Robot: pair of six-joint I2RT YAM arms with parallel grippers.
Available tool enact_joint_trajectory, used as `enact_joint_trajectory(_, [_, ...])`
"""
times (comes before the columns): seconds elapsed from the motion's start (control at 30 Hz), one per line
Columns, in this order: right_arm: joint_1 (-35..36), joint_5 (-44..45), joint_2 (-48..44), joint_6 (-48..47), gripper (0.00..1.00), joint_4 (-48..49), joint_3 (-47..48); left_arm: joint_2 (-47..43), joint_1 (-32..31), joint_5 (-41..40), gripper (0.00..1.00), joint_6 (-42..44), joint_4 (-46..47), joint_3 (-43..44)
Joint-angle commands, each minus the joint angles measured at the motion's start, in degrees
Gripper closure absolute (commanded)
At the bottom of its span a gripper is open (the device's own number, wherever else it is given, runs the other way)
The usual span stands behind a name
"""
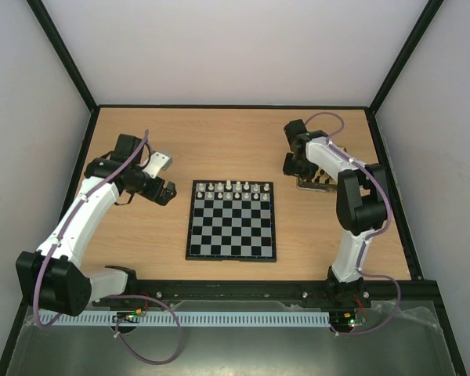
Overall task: Set up the chess pieces on the board
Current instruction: Move the storage box to the center of the board.
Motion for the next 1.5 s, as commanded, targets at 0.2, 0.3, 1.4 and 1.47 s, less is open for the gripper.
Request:
enact_joint_trajectory(0.2, [-0.17,-2.34,-0.90,0.25,0.51,2.60,-5.00,-0.65,0.37,-0.64,0.01,0.27,-0.02,-0.63])
enact_joint_trajectory(0.3, [-0.13,-2.20,-3.09,0.73,0.51,3.01,-7.77,-0.52,0.39,-0.62,0.01,0.27,0.16,-0.81])
enact_joint_trajectory(1.4, [10.40,-10.93,-29.86,17.24,0.56,5.22,-35.01,-0.51,0.39,-0.08,0.01,0.31,1.21,-1.33])
enact_joint_trajectory(1.47, [12.08,-10.84,-31.49,19.75,0.56,5.04,-36.05,-0.52,0.39,0.00,0.01,0.35,0.99,-1.18])
